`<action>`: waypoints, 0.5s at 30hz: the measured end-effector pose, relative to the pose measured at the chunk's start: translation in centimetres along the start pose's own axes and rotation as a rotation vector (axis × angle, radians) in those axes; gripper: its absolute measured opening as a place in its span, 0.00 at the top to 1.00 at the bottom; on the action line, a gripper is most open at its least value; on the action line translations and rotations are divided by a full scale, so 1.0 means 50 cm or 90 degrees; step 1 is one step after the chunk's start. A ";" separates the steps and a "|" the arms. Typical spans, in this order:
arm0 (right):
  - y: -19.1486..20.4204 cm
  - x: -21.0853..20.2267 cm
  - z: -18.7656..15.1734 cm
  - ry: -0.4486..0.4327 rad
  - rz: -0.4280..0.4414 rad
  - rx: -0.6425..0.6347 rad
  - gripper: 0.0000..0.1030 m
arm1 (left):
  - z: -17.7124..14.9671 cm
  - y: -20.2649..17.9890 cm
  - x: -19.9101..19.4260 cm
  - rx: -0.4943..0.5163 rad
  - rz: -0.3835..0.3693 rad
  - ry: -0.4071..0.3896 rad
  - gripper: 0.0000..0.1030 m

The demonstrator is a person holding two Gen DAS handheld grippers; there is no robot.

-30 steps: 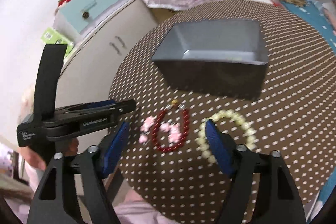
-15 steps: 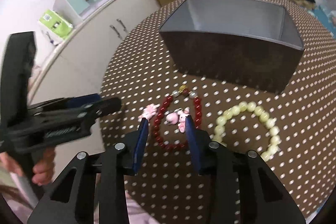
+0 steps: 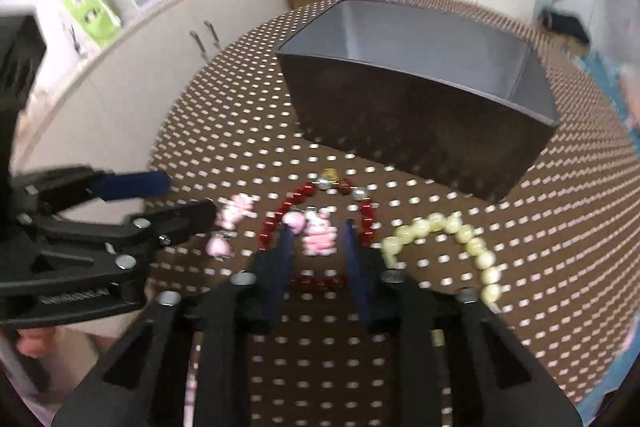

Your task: Organize jewelry

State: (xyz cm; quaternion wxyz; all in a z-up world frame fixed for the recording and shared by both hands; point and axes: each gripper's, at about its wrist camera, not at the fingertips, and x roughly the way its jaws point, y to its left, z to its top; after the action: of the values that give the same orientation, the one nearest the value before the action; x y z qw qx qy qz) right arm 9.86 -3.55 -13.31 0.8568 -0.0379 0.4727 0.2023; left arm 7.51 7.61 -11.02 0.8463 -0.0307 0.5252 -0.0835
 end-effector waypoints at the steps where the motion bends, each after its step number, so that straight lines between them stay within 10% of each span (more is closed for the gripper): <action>1: -0.007 -0.001 0.000 0.000 0.006 0.008 0.85 | 0.001 -0.005 0.002 0.002 0.001 0.001 0.45; 9: -0.047 -0.047 0.007 -0.041 0.025 0.060 0.85 | 0.001 -0.066 0.021 0.055 -0.006 0.015 0.47; 15: -0.091 -0.113 0.007 -0.090 0.023 0.099 0.85 | -0.006 -0.093 0.023 0.102 0.043 -0.021 0.89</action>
State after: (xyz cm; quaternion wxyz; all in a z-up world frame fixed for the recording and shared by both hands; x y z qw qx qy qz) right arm 9.21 -9.41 -9.03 0.8844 0.0518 0.4263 0.1826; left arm 7.24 2.86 -11.51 0.8568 0.0535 0.5036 -0.0966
